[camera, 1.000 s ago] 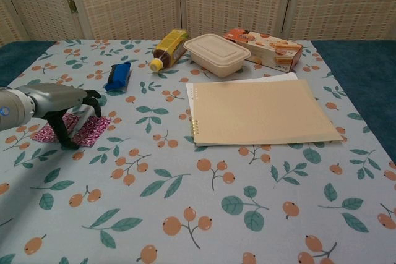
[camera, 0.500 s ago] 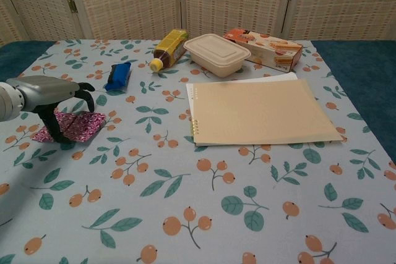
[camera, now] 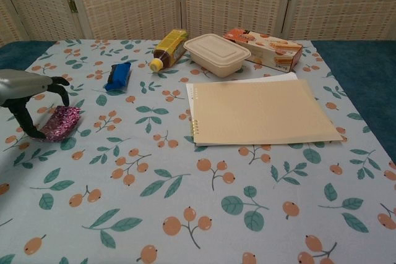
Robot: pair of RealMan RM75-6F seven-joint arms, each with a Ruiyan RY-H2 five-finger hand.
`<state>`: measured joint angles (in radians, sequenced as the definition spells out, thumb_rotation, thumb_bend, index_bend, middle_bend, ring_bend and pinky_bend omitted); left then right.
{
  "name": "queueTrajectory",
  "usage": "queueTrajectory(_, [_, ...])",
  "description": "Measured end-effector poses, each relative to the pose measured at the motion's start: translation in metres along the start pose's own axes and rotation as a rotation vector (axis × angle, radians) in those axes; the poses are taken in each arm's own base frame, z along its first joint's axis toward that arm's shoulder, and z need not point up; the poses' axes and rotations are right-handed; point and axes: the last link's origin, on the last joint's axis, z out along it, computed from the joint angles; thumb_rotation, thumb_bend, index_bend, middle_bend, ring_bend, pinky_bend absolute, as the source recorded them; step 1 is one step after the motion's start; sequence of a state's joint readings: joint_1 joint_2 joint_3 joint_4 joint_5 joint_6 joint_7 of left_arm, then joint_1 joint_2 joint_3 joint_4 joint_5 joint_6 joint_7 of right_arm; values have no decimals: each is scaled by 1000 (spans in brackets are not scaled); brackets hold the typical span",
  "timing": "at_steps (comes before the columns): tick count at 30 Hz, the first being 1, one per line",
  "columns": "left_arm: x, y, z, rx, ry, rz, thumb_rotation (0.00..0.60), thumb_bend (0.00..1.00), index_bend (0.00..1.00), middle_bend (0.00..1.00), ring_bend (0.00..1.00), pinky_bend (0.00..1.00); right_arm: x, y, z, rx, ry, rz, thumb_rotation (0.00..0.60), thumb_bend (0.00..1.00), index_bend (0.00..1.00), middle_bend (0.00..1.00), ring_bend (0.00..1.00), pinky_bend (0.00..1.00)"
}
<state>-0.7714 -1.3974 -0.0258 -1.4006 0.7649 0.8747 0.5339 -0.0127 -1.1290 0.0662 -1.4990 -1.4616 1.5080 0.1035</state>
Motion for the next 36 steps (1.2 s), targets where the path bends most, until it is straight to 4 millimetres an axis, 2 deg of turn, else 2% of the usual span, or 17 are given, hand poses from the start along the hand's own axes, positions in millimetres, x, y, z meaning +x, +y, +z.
queueTrajectory(6, [-7, -8, 4, 13, -12, -8, 600, 215, 264, 0, 0, 0, 1, -2, -1, 4, 4, -3, 600, 496, 0, 0, 0, 0])
queueTrajectory(18, [-13, -7, 10, 13, -20, 9, 600, 215, 227, 0, 0, 0, 2, -3, -3, -3, 5, -8, 600, 496, 0, 0, 0, 0])
queueTrajectory(23, [-11, -6, 8, 12, -18, -6, 600, 215, 177, 0, 0, 0, 3, -3, -2, -3, 5, -10, 600, 497, 0, 0, 0, 0])
queueTrajectory(29, [4, -12, -6, 27, 40, -96, 600, 215, 170, 0, 0, 0, 8, -2, 0, 4, 5, -18, 600, 497, 0, 0, 0, 0])
queueTrajectory(36, [23, -40, -39, 95, 195, -243, 600, 227, 182, 0, 0, 0, 14, -1, 10, 27, -22, 8, 600, 496, 1, 0, 0, 0])
